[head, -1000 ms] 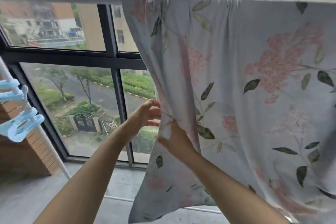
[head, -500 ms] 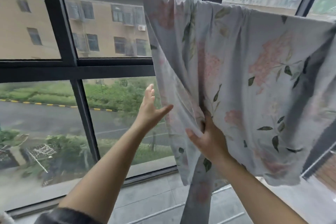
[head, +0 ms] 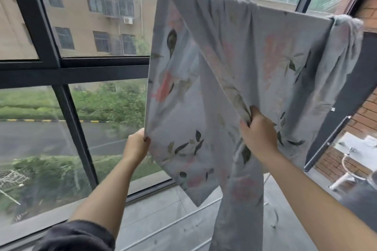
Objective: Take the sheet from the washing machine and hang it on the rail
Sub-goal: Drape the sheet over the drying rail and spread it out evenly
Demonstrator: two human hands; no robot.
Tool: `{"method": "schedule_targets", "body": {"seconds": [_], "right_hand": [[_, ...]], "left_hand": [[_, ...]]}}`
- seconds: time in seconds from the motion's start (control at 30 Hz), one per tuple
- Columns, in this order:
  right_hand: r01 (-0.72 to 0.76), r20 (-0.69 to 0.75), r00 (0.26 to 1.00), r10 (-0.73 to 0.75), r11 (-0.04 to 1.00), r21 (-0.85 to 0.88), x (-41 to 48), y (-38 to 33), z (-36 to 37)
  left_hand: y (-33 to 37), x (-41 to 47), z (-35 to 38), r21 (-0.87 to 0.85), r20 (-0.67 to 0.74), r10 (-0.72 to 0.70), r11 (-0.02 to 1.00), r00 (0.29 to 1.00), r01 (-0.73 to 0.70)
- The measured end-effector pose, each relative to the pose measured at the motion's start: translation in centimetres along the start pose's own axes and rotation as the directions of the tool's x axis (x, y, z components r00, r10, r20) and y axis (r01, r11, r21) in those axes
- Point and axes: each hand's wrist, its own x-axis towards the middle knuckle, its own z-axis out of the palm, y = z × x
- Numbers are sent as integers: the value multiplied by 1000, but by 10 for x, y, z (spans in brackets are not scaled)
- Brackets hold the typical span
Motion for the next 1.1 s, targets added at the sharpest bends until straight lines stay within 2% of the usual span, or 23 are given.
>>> {"method": "schedule_targets", "body": {"seconds": [0.17, 0.3, 0.43, 0.57, 0.63, 0.7, 0.77, 0.9, 1.03, 1.1], "right_hand": [[-71, 39, 997, 72, 997, -37, -9, 7, -3], [-119, 12, 993, 120, 992, -50, -14, 17, -8], [-171, 54, 983, 173, 984, -41, -26, 25, -4], [-183, 122, 975, 184, 983, -22, -37, 23, 2], [-166, 87, 982, 166, 986, -3, -36, 14, 3], [-148, 38, 988, 148, 989, -1, -34, 2, 4], [-129, -7, 992, 129, 991, -26, -29, -14, 7], [-67, -106, 992, 61, 996, -54, -14, -47, 15], [-11, -207, 978, 2, 999, -41, 12, -77, 10], [36, -275, 960, -45, 999, -38, 26, -91, 1]], "left_hand": [[-34, -20, 1, 178, 79, -88, 981, 993, 73], [-47, -43, 10, 274, 158, -172, 954, 972, 124], [-47, -54, 14, 175, 142, -239, 961, 961, 213], [-40, -54, 8, 82, 117, -189, 980, 975, 180], [-20, -50, 1, -78, 93, -167, 981, 981, 175], [3, -37, -6, -195, 48, -103, 975, 994, 110], [29, -20, -16, -240, -25, 27, 970, 999, -32], [89, 8, -49, -357, -146, 211, 900, 967, -250], [133, 34, -83, -362, -257, 304, 850, 917, -383], [145, 45, -97, -412, -307, 266, 828, 914, -380]]}}
